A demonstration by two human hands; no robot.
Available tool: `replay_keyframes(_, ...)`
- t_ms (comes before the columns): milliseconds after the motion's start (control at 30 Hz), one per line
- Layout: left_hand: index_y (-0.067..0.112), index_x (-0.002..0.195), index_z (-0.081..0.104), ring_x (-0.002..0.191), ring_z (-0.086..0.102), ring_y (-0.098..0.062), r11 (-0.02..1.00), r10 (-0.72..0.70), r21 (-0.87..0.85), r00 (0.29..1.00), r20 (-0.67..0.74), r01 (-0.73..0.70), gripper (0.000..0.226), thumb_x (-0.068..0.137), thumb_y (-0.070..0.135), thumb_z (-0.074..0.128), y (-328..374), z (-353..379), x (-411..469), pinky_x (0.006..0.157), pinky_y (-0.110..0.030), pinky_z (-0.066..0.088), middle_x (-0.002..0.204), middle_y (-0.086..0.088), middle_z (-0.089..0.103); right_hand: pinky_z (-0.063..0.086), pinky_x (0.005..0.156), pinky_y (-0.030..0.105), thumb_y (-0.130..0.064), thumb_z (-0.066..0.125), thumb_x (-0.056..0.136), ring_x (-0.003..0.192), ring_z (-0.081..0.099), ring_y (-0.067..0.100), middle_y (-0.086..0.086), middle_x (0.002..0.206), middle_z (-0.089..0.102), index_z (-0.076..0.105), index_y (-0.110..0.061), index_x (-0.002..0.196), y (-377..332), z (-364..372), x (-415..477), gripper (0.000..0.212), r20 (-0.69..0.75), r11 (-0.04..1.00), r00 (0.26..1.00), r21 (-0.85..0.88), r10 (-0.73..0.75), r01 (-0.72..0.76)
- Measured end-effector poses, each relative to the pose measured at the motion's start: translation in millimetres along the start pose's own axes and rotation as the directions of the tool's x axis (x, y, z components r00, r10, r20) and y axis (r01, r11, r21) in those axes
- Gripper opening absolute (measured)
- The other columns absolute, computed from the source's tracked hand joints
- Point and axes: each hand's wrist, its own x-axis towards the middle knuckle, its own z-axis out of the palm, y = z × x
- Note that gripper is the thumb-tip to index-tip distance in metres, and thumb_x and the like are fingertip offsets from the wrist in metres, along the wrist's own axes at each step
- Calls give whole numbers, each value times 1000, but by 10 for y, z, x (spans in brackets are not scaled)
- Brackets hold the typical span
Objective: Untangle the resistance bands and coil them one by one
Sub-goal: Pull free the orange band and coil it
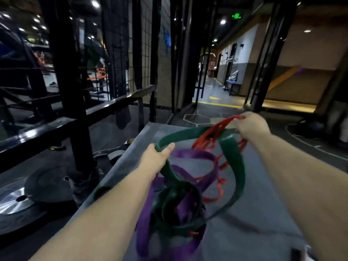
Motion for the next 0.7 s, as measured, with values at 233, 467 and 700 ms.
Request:
replay_keyframes(233, 9, 151, 26, 121, 51, -33, 950, -7, 312, 1000, -8, 9, 89, 89, 72, 35, 419, -183, 26, 95, -37, 45, 138, -14, 51, 35, 36, 21, -17, 55, 98, 42, 40, 12, 5, 66, 44, 56, -14, 79, -217, -663, 63, 19, 80, 753, 986, 637, 147, -164)
replay_keyframes(467, 21, 145, 38, 121, 50, -37, 909, 110, 410, 993, -46, -81, 70, 90, 64, 43, 519, -123, -233, 97, -45, 45, 139, -13, 49, 20, 41, 22, -18, 58, 90, 38, 20, 9, -6, 47, 31, 62, -17, 80, -539, -964, -113, 11, 135, 625, 989, 767, 64, -145)
replay_keyframes(700, 13, 101, 63, 89, 58, -14, 879, 456, 10, 847, 274, -477, 42, 96, 51, 45, 1094, 272, -782, 68, -24, 39, 92, 3, 63, 18, 42, 22, -21, 62, 87, 40, 19, 10, -4, 53, 27, 61, -15, 82, -770, -1201, -345, 8, 46, 627, 997, 776, 58, -72)
